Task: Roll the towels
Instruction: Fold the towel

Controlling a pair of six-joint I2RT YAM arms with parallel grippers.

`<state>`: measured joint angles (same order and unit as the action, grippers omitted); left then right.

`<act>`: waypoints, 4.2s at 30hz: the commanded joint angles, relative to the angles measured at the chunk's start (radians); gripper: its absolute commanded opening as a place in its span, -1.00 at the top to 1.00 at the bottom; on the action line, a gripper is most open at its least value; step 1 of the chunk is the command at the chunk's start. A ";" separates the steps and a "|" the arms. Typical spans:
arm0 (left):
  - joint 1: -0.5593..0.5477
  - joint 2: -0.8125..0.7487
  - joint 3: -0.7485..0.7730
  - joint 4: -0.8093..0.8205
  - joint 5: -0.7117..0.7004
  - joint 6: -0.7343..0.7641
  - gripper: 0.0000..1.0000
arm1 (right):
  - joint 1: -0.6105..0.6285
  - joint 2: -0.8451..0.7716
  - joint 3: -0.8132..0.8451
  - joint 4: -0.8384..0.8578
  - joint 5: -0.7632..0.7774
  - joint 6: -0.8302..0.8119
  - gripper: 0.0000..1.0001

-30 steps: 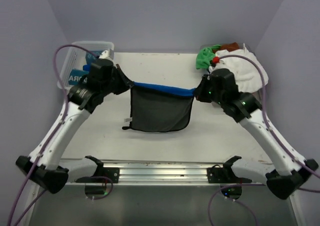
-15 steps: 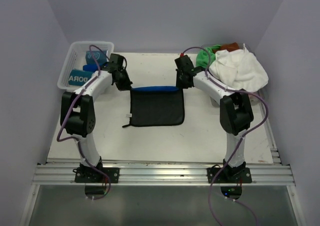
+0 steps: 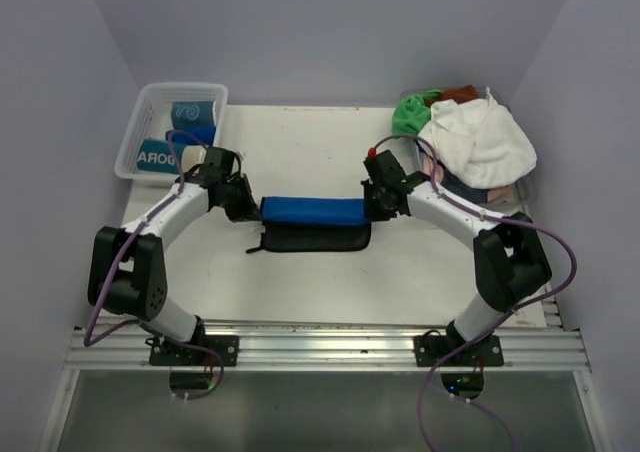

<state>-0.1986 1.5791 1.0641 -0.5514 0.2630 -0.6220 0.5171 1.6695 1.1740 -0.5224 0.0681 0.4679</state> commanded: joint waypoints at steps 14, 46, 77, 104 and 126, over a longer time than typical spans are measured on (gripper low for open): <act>-0.058 -0.097 -0.204 0.093 -0.056 -0.016 1.00 | 0.057 -0.082 -0.169 0.056 -0.011 0.043 1.00; -0.061 -0.096 -0.055 0.001 -0.113 0.024 0.21 | 0.055 -0.140 -0.109 -0.002 0.131 0.023 -0.09; -0.094 0.302 0.263 0.073 -0.143 0.068 0.57 | -0.065 0.158 -0.088 0.131 -0.020 0.026 0.80; -0.216 0.281 0.099 0.022 -0.157 0.057 0.63 | 0.055 0.075 -0.054 -0.005 0.041 -0.048 0.70; -0.237 0.339 0.571 -0.068 -0.163 0.188 0.59 | 0.233 -0.185 -0.229 0.021 0.085 0.058 0.59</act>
<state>-0.4286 2.0747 1.6524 -0.6369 0.1024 -0.4656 0.7586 1.4963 0.8787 -0.4675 0.0925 0.5617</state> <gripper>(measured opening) 0.208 0.204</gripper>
